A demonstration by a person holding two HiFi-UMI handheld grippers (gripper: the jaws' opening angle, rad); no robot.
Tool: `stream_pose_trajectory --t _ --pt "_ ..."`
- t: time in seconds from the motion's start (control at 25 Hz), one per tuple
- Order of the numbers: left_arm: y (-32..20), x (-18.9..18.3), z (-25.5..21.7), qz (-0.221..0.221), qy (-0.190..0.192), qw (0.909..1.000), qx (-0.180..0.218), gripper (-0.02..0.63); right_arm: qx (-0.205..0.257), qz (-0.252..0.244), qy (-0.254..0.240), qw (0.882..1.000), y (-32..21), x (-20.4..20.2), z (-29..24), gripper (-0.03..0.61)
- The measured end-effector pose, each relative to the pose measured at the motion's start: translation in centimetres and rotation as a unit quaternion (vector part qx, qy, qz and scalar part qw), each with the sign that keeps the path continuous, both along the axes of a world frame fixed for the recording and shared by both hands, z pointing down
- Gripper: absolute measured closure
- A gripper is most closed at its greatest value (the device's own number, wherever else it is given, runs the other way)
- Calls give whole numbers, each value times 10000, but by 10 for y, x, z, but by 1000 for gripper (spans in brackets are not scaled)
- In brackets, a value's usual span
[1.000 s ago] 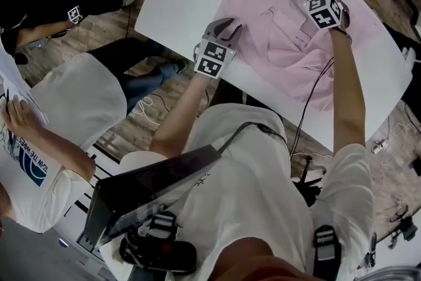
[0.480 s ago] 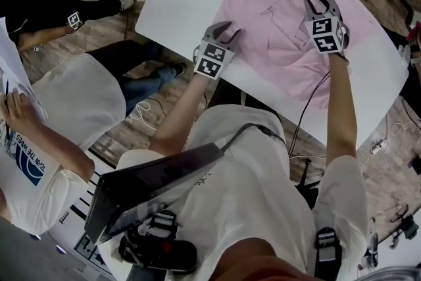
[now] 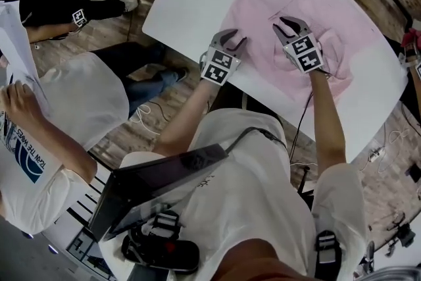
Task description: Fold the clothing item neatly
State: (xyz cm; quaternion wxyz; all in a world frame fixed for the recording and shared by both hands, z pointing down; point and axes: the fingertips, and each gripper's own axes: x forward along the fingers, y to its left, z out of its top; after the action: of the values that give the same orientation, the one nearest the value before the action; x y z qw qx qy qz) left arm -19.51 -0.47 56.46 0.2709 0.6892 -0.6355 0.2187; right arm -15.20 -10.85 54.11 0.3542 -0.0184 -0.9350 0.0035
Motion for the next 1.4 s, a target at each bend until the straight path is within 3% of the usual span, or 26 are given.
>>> stream_pose_trajectory --t 0.16,0.28,0.4,0.84,0.96,1.08,1.2,1.4 --pt "8 1 -1 -80 80 9999 66 491 430 1 407 9982 2 -6 22 471" --pt "11 -2 -4 -82 98 9999 79 491 700 -272 622 9952 -1 -16 29 460" --pt "13 -8 -4 -78 109 9999 67 490 666 -435 735 9941 2 -20 35 437" --pt "17 -21 -6 -63 117 9999 99 479 432 -305 743 9958 7 -22 31 396" --pt "17 -20 -4 -26 145 9998 92 480 899 -284 744 9928 0 -23 25 396" --pt "14 -21 -1 -13 161 9998 84 479 1473 -563 733 9848 1 -26 18 396" --pt "12 -16 3 16 192 9998 51 480 1588 -602 635 9834 3 -31 12 396" --pt "2 -15 2 80 206 9998 16 479 1730 -883 891 9769 2 -39 24 396"
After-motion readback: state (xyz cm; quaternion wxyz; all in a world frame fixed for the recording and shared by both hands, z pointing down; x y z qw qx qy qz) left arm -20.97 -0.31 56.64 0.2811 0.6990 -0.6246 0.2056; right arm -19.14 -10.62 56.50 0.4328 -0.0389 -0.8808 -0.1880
